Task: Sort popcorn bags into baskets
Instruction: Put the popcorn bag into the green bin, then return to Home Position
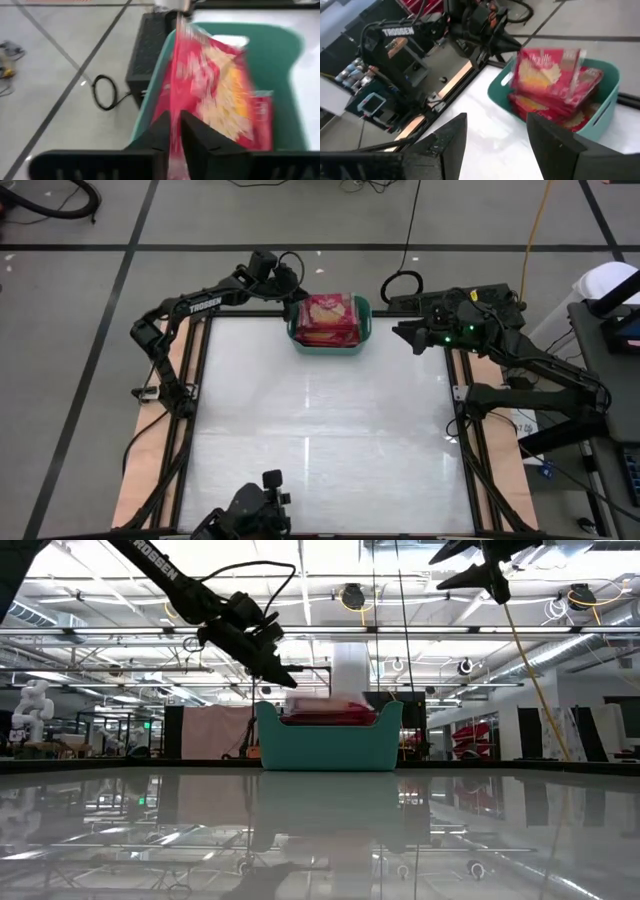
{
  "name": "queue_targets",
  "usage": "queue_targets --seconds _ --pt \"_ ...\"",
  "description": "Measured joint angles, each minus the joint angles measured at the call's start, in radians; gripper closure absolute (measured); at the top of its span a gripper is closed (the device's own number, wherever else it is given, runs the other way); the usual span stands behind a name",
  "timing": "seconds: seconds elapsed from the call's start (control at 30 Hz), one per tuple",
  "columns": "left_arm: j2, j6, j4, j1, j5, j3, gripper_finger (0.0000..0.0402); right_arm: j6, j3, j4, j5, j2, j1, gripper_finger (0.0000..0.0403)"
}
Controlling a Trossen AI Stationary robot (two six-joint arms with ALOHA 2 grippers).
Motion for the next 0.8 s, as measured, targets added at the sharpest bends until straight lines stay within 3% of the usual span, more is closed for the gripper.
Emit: queue_targets --seconds 0.23,0.43,0.57,0.8 --pt "0.0 -0.046 0.032 0.0 -0.168 0.0 0.0274 -0.108 0.0 0.058 0.007 0.013 0.0 0.0204" --pt "-0.067 -0.241 -0.022 -0.003 -0.179 0.0 0.0248 -0.26 0.0 0.102 0.005 0.035 0.0 0.023" --pt "-0.151 -0.269 -0.092 -0.049 -0.149 0.001 0.0283 -0.337 0.0 0.1 0.004 0.042 0.0 0.0271" --pt "-0.325 -0.333 -0.213 -0.186 -0.123 0.002 0.0393 -0.471 0.0 0.101 -0.074 0.027 0.0 0.0384"
